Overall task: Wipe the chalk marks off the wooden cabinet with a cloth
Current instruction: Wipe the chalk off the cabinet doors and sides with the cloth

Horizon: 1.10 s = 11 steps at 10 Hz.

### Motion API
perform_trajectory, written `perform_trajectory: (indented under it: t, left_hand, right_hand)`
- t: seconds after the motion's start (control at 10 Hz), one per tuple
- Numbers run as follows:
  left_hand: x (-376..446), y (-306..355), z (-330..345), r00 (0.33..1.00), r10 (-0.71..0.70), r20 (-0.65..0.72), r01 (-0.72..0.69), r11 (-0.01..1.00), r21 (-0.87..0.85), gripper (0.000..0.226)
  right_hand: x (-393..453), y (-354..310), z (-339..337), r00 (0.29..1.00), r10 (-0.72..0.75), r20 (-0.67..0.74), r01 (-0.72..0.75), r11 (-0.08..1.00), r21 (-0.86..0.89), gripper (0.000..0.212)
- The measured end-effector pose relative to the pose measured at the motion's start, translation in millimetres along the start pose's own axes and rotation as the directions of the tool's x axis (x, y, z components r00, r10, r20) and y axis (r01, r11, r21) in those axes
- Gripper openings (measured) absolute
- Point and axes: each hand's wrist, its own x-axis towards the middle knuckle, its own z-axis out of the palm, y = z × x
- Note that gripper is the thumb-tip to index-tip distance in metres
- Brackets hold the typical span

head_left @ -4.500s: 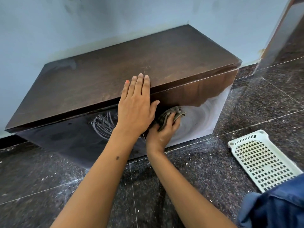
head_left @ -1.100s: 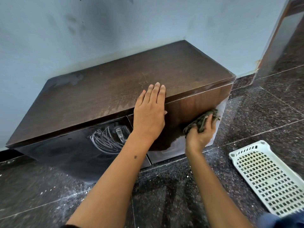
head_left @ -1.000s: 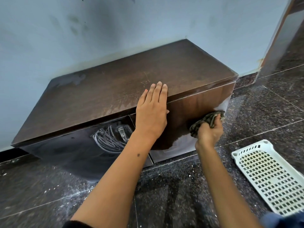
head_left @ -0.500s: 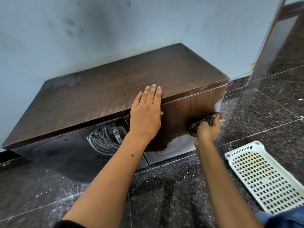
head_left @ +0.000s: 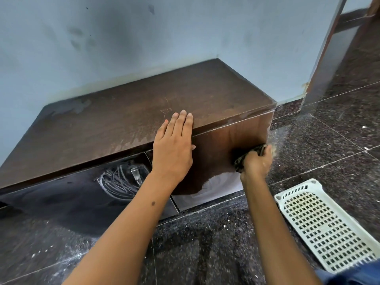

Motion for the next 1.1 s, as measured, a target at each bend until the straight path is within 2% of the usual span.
perform_trajectory:
  t: [0.1,0.2,0.3,0.4,0.5,0.6,0.7,0.8,0.9,1.0,1.1]
  left_hand:
    - [-1,-1,0,1.0,0.003,-0.002,-0.003,1.0,-0.004,0.07]
    - [0,0,0,1.0,0.001,-0.001,-0.001,1.0,-0.011,0.07]
    - [0,0,1,1.0,0.001,-0.008,-0.001,1.0,-0.017,0.071]
    - [0,0,0,1.0,-0.005,-0.004,0.005,1.0,-0.01,0.071]
    - [1,1,-2,1.0,-0.006,0.024,0.006,1.0,-0.007,0.07]
    - [0,0,-1,1.0,-0.005,0.02,0.005,1.0,-0.007,0.07]
    - [0,0,0,1.0,0.0,-0.003,0.0,1.0,-0.015,0.07]
    - [0,0,1,1.0,-0.002,-0.025,0.002,1.0,-0.025,0.071]
    - [0,0,4,0.999,0.009,-0.041,-0.01,1.0,-0.016,0.071]
    - [0,-1,5,0.999,0.014,-0.045,-0.015,1.0,-0.007,0.07]
    - [1,0,4,0.999,0.014,-0.042,-0.014,1.0,-0.007,0.069]
  right_hand:
    - [-14,-27,9,0.949,-0.316,0.008,0.315,0.942,-0.121,0.076]
    - [-28,-40,15,0.868,-0.496,-0.015,0.482,0.85,-0.213,0.075]
    - [-25,-15,17,0.843,-0.535,-0.044,0.515,0.829,-0.219,0.075]
    - [-19,24,12,0.936,-0.348,-0.045,0.324,0.906,-0.274,0.073]
    - [-8,40,1,0.999,-0.045,0.003,0.043,0.94,-0.339,0.074]
    - [-9,24,1,1.0,-0.014,0.014,0.018,0.963,-0.27,0.073]
    - [-40,4,14,0.949,-0.314,0.015,0.309,0.925,-0.22,0.077]
    - [-52,15,26,0.879,-0.475,-0.043,0.459,0.868,-0.192,0.076]
    - [-28,47,24,0.908,-0.407,-0.103,0.382,0.903,-0.198,0.078]
    - [1,78,10,0.986,-0.121,-0.116,0.086,0.959,-0.269,0.074]
    - [24,90,-2,0.982,0.181,-0.045,-0.186,0.928,-0.324,0.072]
